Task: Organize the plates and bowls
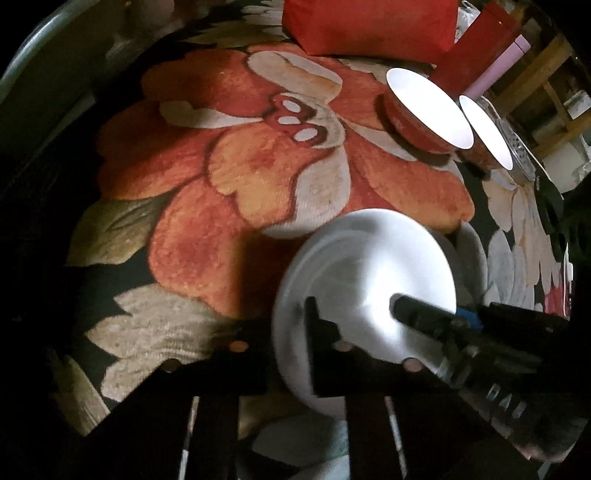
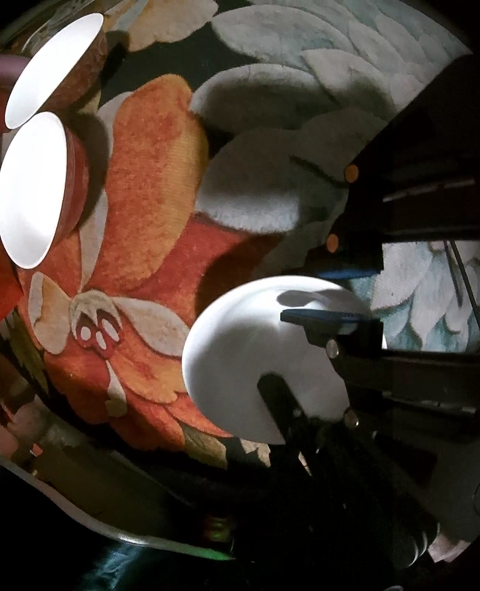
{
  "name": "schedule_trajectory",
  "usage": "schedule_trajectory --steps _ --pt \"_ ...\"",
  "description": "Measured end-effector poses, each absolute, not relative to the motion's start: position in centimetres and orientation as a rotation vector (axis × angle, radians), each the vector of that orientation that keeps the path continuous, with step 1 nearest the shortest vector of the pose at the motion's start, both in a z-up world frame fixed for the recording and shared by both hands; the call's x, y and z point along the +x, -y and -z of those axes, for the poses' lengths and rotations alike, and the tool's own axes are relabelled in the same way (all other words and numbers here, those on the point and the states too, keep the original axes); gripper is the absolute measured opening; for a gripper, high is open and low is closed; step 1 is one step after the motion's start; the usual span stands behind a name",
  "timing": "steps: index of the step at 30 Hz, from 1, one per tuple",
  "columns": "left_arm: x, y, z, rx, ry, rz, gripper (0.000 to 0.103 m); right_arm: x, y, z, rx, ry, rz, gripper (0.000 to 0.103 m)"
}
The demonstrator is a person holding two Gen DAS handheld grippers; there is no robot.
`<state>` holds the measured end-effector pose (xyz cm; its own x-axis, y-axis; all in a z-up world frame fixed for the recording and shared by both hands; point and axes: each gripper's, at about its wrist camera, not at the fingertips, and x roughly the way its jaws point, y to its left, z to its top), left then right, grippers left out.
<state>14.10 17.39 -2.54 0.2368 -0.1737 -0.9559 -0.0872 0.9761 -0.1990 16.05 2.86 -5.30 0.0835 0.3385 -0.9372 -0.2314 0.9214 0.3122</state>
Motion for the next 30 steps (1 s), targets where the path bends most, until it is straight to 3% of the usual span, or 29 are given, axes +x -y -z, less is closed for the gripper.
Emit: schedule_trajectory --steps 9,20,30 --pt "12.6 -12.9 -0.6 -0.206 -1.276 0.168 0.008 15.3 1.4 1.8 0.059 -1.424 -0.415 0.009" --pt "11.3 -0.8 -5.8 -0.130 -1.216 0.382 0.008 12.4 12.3 -5.0 0.064 -1.398 -0.296 0.010" --pt "9.0 8.0 -6.3 0.007 -1.244 0.483 0.008 7.3 20.9 -5.1 0.215 -1.384 -0.177 0.011"
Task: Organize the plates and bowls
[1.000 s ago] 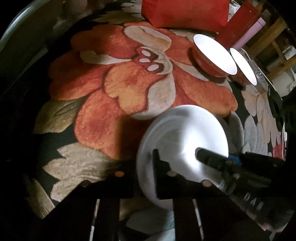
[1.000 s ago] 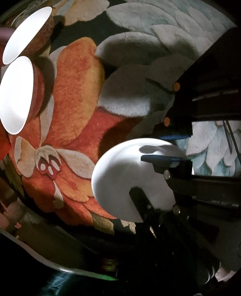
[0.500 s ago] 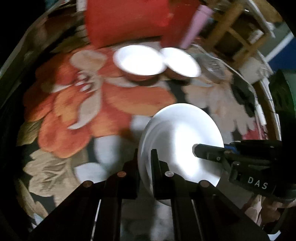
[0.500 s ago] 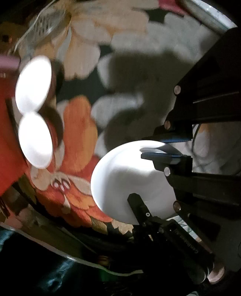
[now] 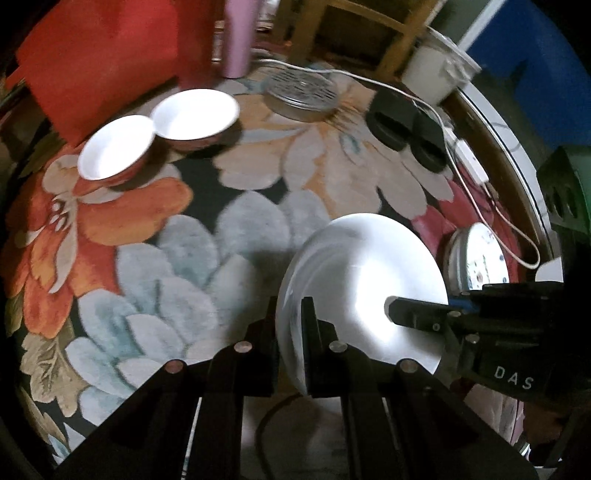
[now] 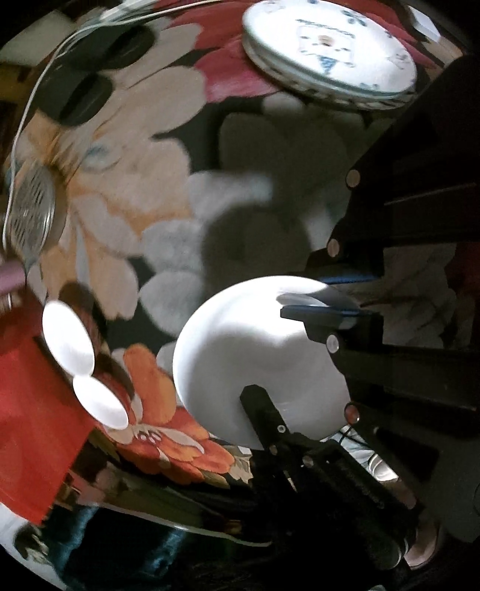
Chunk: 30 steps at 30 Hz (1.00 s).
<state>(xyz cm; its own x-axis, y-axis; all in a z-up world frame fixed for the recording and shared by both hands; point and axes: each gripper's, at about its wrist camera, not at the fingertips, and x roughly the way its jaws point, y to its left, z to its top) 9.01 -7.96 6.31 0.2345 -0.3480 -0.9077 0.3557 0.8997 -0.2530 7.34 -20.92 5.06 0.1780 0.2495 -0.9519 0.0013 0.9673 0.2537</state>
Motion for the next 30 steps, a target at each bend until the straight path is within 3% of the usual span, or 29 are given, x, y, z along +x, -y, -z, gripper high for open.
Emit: schedule_trajectory --steps 20,30 --pt "6.3 25.1 -7.1 0.134 -1.266 0.731 0.008 1.2 35.6 -7.6 0.336 -1.295 0.053 0.011" --pt "4.0 33.5 -5.3 0.226 -1.270 0.824 0.008 -2.2 42.7 -5.8 0.448 -1.309 0.189 0.011"
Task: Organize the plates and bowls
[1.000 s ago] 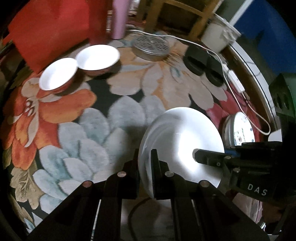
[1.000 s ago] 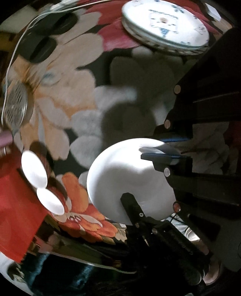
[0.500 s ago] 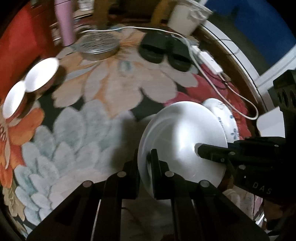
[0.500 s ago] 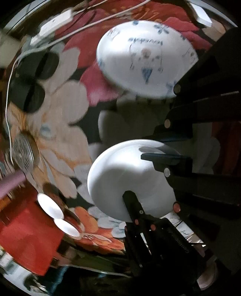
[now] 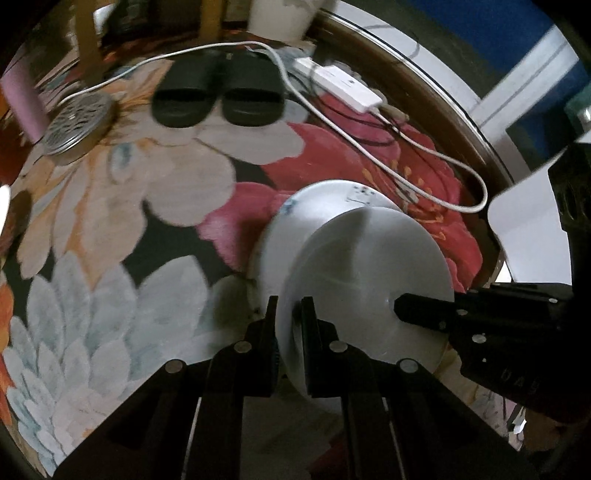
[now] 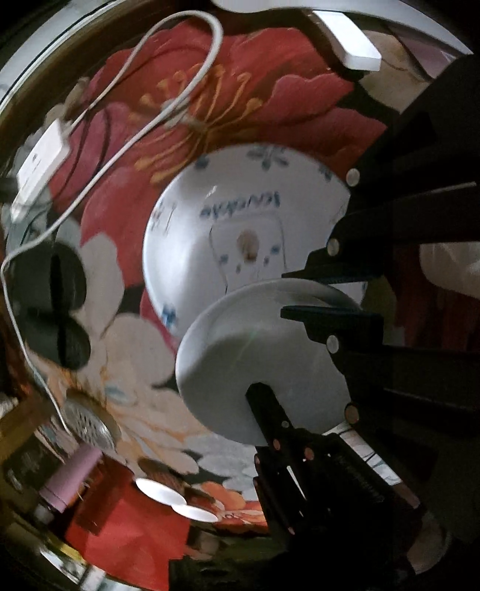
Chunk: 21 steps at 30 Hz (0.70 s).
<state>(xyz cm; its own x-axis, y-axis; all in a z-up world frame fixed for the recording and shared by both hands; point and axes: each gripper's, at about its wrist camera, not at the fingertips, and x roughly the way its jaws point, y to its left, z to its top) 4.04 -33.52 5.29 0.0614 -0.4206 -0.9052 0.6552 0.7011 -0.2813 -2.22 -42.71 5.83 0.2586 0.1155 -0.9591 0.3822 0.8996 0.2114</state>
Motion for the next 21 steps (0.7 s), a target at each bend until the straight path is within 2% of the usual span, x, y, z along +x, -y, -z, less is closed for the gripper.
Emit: schedule_trajectory --steps 16,20,21 --pt "1.5 36.7 -0.9 0.373 -1.356 0.841 0.011 -4.3 45.2 -1.4 0.553 -1.423 0.224 0.011" --pt "1.4 37.0 -1.1 0.367 -1.359 0.860 0.018 -4.2 45.4 -1.2 0.568 -1.421 0.219 0.014" --pt "1.5 37.0 -1.2 0.364 -1.361 0.864 0.023 -4.3 45.5 -1.1 0.577 -1.427 0.220 0.014"
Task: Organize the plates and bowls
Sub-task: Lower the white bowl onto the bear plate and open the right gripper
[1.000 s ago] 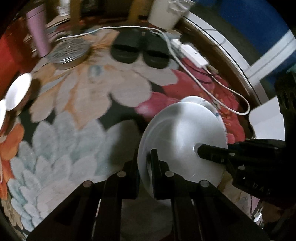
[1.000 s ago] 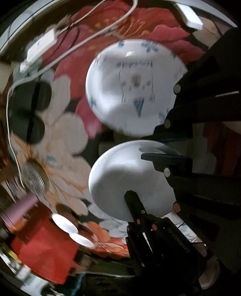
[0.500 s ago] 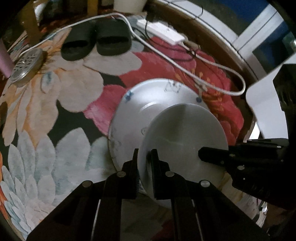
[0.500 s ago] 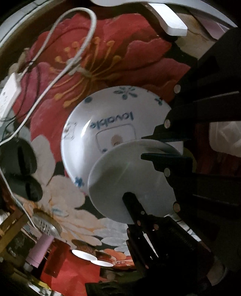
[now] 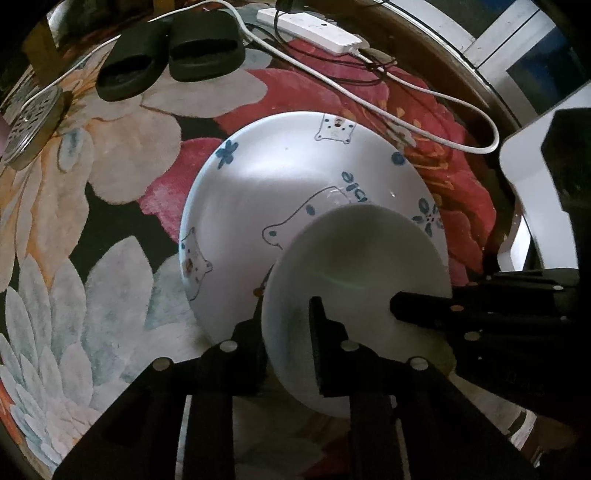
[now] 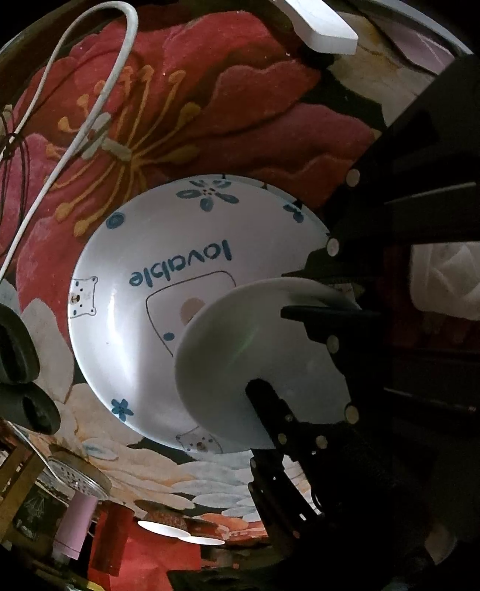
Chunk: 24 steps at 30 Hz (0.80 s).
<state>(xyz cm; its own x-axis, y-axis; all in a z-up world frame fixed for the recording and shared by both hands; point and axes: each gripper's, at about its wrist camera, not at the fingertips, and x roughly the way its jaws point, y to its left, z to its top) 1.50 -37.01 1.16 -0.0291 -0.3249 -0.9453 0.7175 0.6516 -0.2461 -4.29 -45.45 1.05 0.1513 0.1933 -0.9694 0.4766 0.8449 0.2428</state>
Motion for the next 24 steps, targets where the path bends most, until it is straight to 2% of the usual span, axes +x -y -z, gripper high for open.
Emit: schedule_trajectory --steps 1,2,3,6,9,10,11,12,14,19,20,24 --pt "1.5 36.9 -1.3 0.353 -1.361 0.873 0.027 -4.3 45.5 -1.0 0.585 -1.429 0.221 0.014" --pt "1.6 36.8 -1.5 0.346 -1.356 0.877 0.038 -4.4 45.6 -1.0 0.600 -1.423 0.219 0.014" --pt "1.6 36.7 -1.8 0.338 -1.347 0.879 0.058 -4.4 45.7 -1.0 0.608 -1.420 0.216 0.014" --pt "1.9 36.1 -2.8 0.303 -1.314 0.880 0.073 -4.2 45.7 -1.7 0.578 -1.408 0.228 0.014" --pt "2.3 35.5 -3.8 0.256 -1.299 0.885 0.083 -4.0 45.9 -2.4 0.551 -1.390 0.241 0.018" --pt "2.5 35.0 -4.3 0.243 -1.281 0.875 0.085 -4.0 45.9 -2.7 0.541 -1.382 0.248 0.024" --pt "2.6 34.7 -4.6 0.234 -1.269 0.867 0.091 -4.0 45.9 -3.1 0.526 -1.370 0.255 0.036" --pt "2.8 34.4 -4.9 0.221 -1.260 0.861 0.097 -3.9 45.9 -3.7 0.502 -1.355 0.267 0.042" --pt "3.3 33.4 -5.5 0.190 -1.248 0.848 0.101 -3.8 45.6 -4.8 0.462 -1.324 0.280 0.068" --pt "4.3 31.2 -6.4 0.159 -1.213 0.795 0.101 -3.0 44.5 -6.1 0.381 -1.286 0.282 0.090" --pt "4.6 30.6 -6.6 0.148 -1.209 0.777 0.101 -2.7 44.2 -6.3 0.365 -1.278 0.279 0.093" --pt "5.9 28.2 -6.7 0.107 -1.201 0.718 0.101 -1.9 42.8 -6.6 0.331 -1.264 0.253 0.094"
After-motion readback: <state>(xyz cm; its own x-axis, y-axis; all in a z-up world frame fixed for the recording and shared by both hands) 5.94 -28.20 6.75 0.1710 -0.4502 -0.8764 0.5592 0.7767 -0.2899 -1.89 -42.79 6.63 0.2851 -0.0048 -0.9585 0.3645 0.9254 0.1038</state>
